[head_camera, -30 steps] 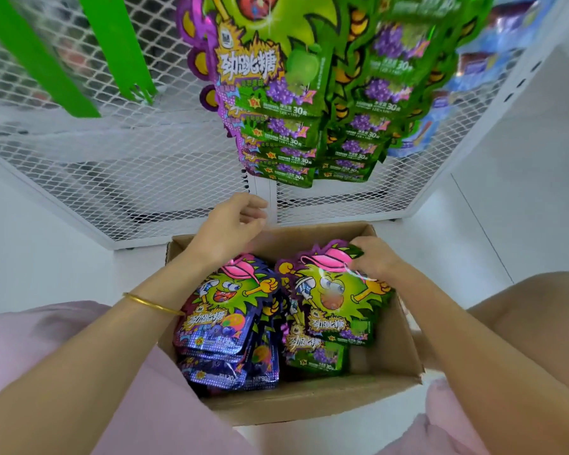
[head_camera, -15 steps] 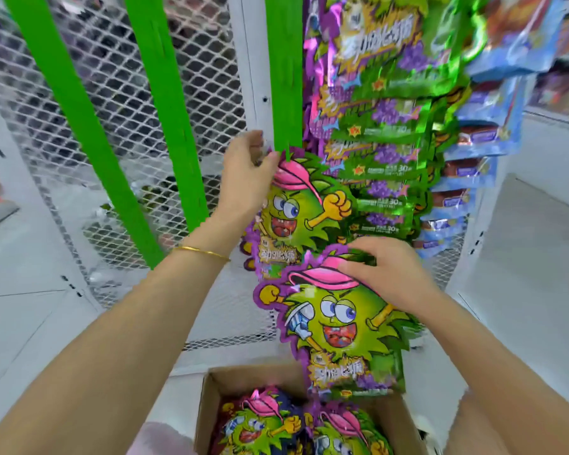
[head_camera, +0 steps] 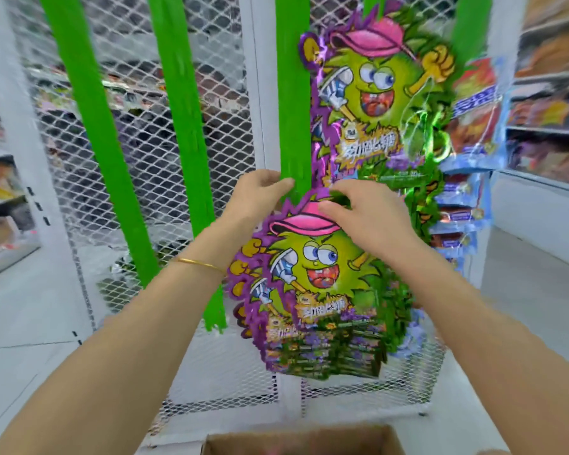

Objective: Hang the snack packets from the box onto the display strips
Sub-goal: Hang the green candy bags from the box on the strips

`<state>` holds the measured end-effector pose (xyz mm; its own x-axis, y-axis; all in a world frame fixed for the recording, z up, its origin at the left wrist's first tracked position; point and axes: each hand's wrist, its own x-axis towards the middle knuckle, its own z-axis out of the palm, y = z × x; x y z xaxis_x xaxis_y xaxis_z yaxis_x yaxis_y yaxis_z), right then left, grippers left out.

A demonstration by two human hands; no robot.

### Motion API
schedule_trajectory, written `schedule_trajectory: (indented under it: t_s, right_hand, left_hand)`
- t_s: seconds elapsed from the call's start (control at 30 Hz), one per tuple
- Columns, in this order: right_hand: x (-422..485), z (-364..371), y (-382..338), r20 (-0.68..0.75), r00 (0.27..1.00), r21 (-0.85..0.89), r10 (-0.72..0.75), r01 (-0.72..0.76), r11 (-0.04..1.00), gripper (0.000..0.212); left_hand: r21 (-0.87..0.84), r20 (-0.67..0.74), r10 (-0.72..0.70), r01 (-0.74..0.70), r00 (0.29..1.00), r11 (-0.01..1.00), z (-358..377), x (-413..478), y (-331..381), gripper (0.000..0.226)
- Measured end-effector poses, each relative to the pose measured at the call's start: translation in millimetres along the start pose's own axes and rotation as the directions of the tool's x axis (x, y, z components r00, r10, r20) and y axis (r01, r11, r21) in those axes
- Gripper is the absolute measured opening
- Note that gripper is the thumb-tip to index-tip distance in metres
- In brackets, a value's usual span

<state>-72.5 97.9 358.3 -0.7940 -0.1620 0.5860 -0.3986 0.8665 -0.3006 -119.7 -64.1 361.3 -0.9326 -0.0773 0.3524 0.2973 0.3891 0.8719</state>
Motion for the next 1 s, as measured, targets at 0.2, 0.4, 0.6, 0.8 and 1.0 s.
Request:
schedule_trajectory:
  t_s: [0.2, 0.4, 0.6, 0.8, 1.0]
  right_hand:
    - [21.6, 0.8, -11.7, -0.072, 0.996, -0.117, -0.053, 0.045, 0.992, 0.029]
    - [24.1, 4.4, -17.3, -0.049, 0.997, -0.148, -0.056, 0.049, 0.988, 0.031]
    - [16.6, 12.3, -11.5, 0.032, 0.999, -0.112, 0.011, -0.007, 0.994, 0.030]
    - [0.8, 25.3, -4.3, 0.100, 0.995, -0.036, 0.018, -0.015, 0.999, 0.032]
    - [-46.4, 37.8, 14.6, -0.226, 0.973, -0.147, -0.048, 0.014, 0.989, 0.033]
  left_hand:
    - [0.015, 0.121, -0.162, 0.162, 0.979, 0.987, -14.0, -7.0, 22.7, 0.022]
    - [-0.026, 0.151, -0.190, 0.196, 0.970, 0.980, -19.4, -11.6, 25.9, 0.036]
    - [0.029, 0.102, -0.049, 0.046, 0.994, 0.998, -18.1, -19.8, 22.7, 0.031]
    - [0.096, 0.064, 0.066, -0.071, 0.996, 0.993, -16.1, -29.3, 21.4, 0.028]
    - [0.308, -0.019, 0.274, -0.255, 0.962, 0.917, -7.6, -53.1, -23.6, 0.046]
